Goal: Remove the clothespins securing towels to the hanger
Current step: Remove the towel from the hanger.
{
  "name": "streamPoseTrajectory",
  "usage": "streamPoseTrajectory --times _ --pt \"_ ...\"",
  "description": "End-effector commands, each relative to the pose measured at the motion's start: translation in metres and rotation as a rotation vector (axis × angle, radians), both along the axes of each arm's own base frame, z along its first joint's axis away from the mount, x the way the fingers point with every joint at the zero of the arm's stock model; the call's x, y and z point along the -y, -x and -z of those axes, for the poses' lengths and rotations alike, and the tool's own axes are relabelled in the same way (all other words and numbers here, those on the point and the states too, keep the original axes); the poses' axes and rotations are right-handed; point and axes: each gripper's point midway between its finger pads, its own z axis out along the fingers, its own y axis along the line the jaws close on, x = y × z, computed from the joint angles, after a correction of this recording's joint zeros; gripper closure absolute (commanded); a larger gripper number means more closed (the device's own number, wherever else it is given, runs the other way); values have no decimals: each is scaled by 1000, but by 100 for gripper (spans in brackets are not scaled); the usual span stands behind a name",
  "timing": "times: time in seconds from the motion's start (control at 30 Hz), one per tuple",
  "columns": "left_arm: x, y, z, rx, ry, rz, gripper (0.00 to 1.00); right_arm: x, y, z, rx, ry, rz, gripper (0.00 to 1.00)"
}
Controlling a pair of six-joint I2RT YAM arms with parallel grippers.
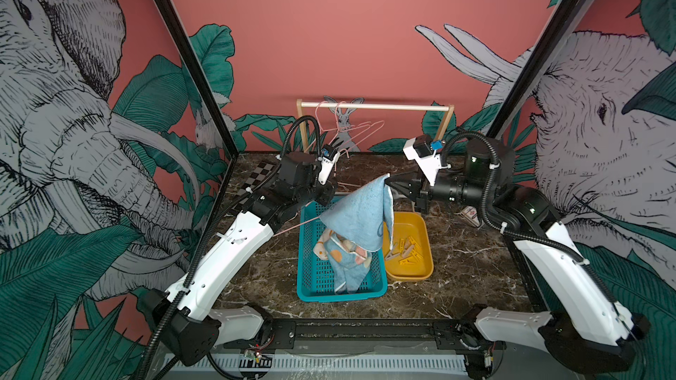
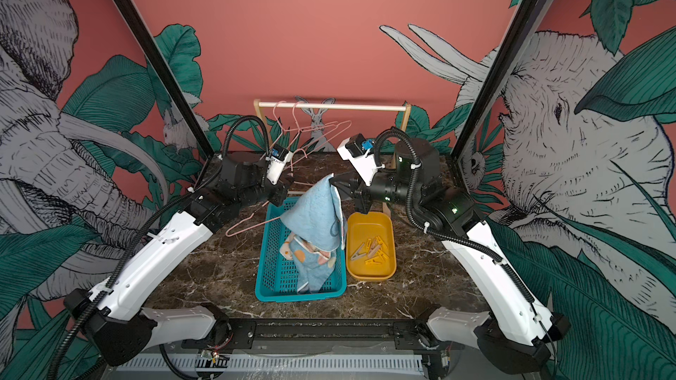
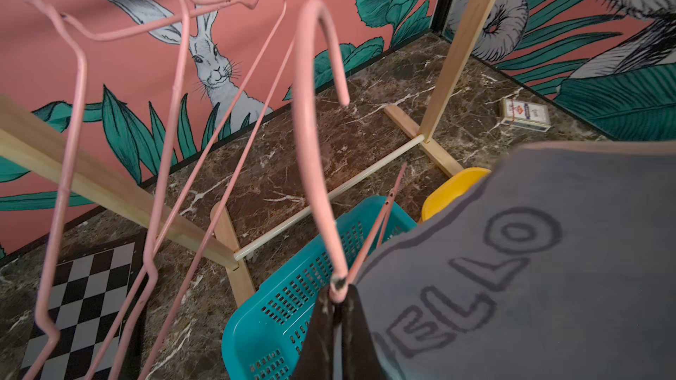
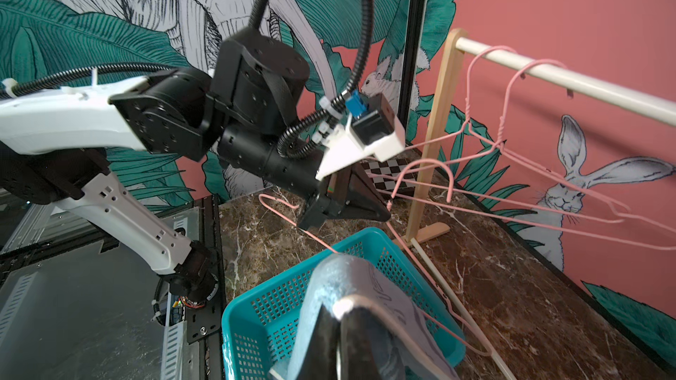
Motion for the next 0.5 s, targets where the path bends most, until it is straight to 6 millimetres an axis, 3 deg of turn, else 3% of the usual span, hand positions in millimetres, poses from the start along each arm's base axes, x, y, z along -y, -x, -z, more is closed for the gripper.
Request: streamPoseTrajectory --times 0.0,0.13,0.3,0.47 --pt "-9 -12 -1 44 -7 -64 100 1 10 -24 66 -20 -21 100" --pt "-12 -18 14 31 -40 -88 100 -4 12 -33 72 -33 -35 100" --pt "-18 -23 18 36 -54 -121 100 -11 18 -41 74 -49 -68 100" --pt "-26 -25 11 55 -40 -147 100 -18 23 -30 57 -48 -90 100"
